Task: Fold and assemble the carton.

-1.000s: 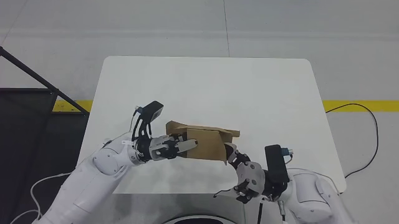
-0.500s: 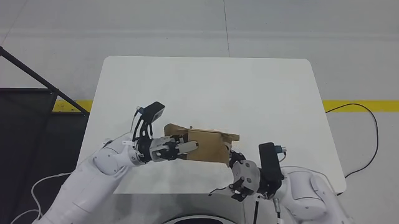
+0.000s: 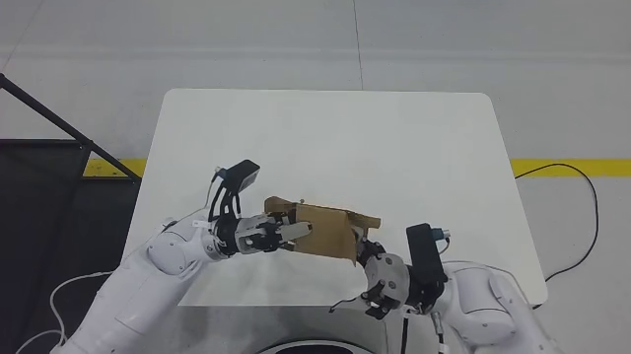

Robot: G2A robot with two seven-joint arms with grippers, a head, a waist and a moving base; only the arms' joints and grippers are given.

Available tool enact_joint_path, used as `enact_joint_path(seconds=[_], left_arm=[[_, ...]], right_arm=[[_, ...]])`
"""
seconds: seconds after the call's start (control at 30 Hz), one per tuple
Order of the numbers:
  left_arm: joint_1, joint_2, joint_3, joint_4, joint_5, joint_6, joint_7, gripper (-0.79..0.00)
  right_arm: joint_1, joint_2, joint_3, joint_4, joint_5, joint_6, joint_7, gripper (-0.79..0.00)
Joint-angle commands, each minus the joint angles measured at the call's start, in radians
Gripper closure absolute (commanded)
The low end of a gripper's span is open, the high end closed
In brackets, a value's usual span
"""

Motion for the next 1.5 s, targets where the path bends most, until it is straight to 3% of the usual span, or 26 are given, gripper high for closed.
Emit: enact_joint_path(seconds=[0.0, 0.93, 1.47], left_arm=[[0.0, 0.0, 0.0, 0.001, -0.001, 0.001, -0.003, 0.0], [-0.007, -0.002, 0.009, 0.013, -0.015, 0.016, -0.043, 0.0], [-0.06, 0.015, 0.034, 0.017, -0.282, 0.143, -0.192, 0.0]], right_arm=[[-0.001, 0.0, 0.002, 0.001, 0.007, -0.003, -0.006, -0.785], [0.0, 0.004, -0.005, -0.01, 0.013, 0.012, -0.01, -0.785], [-0.104, 0.016, 0.08, -0.073, -0.03, -0.065, -0.088, -0.785]])
